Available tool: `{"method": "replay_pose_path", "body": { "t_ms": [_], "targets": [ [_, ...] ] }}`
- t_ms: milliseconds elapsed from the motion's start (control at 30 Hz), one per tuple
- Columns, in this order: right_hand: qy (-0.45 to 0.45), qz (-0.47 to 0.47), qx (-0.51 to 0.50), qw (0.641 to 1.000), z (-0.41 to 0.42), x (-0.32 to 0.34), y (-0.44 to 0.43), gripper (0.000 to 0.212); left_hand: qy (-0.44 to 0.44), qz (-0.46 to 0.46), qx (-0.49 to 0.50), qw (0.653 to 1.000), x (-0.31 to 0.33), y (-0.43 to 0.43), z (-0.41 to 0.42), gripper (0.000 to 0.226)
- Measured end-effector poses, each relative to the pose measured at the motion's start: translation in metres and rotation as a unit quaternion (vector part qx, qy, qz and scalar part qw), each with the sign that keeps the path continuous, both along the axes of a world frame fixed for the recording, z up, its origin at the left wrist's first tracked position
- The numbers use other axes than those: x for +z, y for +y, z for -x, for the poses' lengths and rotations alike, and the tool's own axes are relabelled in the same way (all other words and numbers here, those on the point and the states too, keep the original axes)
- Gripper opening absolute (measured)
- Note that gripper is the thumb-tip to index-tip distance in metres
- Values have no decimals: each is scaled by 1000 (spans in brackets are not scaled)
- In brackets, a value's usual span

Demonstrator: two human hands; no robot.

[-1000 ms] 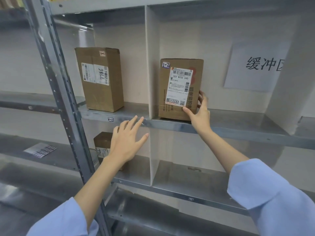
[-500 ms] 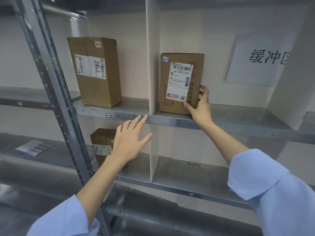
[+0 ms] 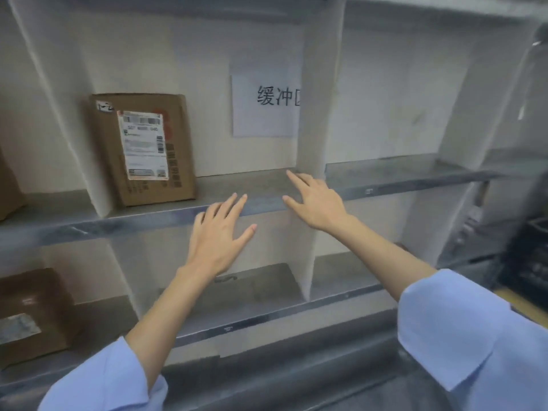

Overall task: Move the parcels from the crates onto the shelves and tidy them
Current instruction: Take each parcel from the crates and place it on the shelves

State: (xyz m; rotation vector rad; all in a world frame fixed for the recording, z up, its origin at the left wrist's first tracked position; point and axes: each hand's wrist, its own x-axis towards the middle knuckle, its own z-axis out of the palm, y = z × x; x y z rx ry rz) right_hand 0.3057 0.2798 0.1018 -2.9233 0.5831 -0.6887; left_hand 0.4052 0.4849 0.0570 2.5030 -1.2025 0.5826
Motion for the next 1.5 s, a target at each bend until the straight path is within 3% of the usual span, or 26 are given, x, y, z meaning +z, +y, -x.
{"method": "replay_pose_path", "body": {
  "t_ms": [333, 567, 800, 1133, 1500],
  "targets": [
    [65, -9, -207, 976, 255, -24, -142, 66, 4, -12, -182, 983, 5, -202, 166, 88],
    [71, -23, -316, 946, 449, -35, -212, 68, 1, -8, -299, 954, -5, -331, 326, 71],
    [82, -50, -423, 901, 597, -49, -261, 69, -10, -19, -396, 918, -11, -429, 462, 69],
    [58, -95, -522, 845, 730, -81, -353, 69, -15, -34, -490, 871, -33, -578, 590, 70],
    [22, -154, -569, 808, 797, -116, -551, 70, -10, -64, -553, 831, -59, -796, 670, 69]
  ]
}}
